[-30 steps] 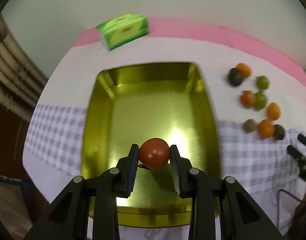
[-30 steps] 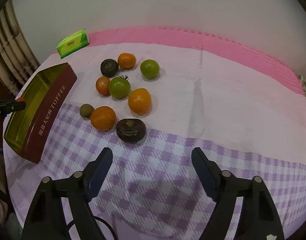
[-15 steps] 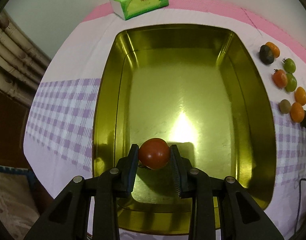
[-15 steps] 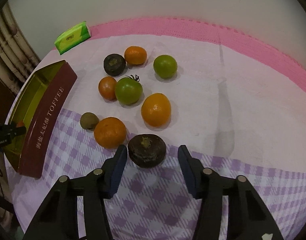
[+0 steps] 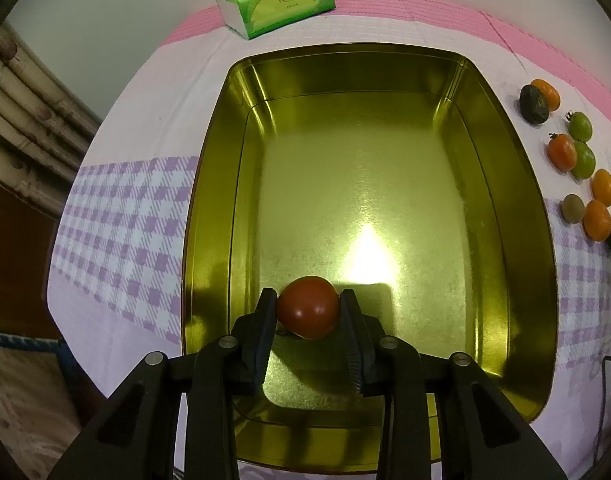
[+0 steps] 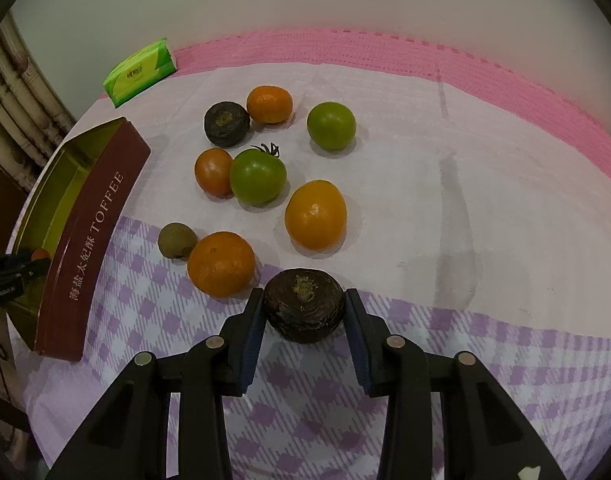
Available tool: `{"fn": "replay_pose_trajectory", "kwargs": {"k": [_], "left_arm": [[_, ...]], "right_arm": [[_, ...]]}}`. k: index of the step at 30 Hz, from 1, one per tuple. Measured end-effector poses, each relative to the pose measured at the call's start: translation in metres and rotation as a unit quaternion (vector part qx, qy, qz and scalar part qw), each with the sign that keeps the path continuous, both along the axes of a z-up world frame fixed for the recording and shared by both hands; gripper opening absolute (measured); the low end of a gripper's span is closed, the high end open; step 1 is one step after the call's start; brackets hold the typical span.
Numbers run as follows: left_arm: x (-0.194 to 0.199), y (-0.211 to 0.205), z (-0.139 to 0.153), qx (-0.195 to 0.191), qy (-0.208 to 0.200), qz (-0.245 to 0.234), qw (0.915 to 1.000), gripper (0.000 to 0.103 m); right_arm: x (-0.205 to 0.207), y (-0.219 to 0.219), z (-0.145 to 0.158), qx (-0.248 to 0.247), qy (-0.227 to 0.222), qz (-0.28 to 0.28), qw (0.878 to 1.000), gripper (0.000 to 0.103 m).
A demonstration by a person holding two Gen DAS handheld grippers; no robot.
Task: Organize fruits
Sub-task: 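Release the red tomato into the tin with the left gripper while the right gripper carries the dark tomato in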
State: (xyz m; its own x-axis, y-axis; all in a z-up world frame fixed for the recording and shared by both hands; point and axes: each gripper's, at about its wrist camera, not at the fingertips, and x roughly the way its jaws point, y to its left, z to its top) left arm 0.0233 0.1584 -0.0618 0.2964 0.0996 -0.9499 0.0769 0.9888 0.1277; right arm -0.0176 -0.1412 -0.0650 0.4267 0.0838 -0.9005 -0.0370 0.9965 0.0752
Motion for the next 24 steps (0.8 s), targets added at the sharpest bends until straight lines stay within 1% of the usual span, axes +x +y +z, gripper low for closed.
{"fn": "replay_pose_trajectory", "kwargs": {"k": [3,4,5,8,11,13,15,17,20,21,24], "left_arm": [[-0.002,-0.002,0.006,-0.022,-0.005,-0.006,0.9997,0.047],[-0.003,-0.003,0.010,-0.029,-0.009,-0.008,0.9995,0.055],[-0.004,-0.003,0.014,-0.032,-0.014,-0.010,0.9993,0.059],[-0.008,-0.005,0.029,-0.052,-0.038,-0.018,0.9978,0.060],[-0.011,0.000,0.048,-0.068,-0.067,-0.015,0.9953,0.062],[-0.012,0.006,0.059,-0.061,-0.089,-0.005,0.9941,0.063],[-0.013,0.015,0.066,-0.045,-0.106,0.012,0.9932,0.067],[-0.015,0.028,0.070,-0.035,-0.109,0.040,0.9926,0.069],[-0.022,0.048,0.072,-0.044,-0.102,0.073,0.9911,0.069],[-0.025,0.054,0.071,-0.044,-0.098,0.086,0.9905,0.069],[-0.031,0.073,0.065,-0.045,-0.094,0.104,0.9890,0.069]], "right_arm": [[-0.004,0.002,0.010,-0.019,-0.013,0.003,1.000,0.036],[-0.005,0.003,0.014,-0.024,-0.019,0.003,1.000,0.036],[-0.005,0.005,0.019,-0.030,-0.025,0.003,0.999,0.036],[-0.006,0.010,0.037,-0.029,-0.044,0.008,0.999,0.036],[-0.006,0.029,0.056,-0.012,-0.066,0.035,0.997,0.036],[-0.004,0.051,0.067,0.016,-0.074,0.069,0.995,0.036],[0.000,0.077,0.071,0.037,-0.072,0.105,0.991,0.036],[0.006,0.105,0.072,0.055,-0.069,0.138,0.987,0.036],[0.015,0.149,0.068,0.068,-0.060,0.184,0.979,0.036],[0.016,0.162,0.065,0.069,-0.060,0.198,0.976,0.036],[0.022,0.194,0.055,0.061,-0.046,0.227,0.971,0.036]]}}
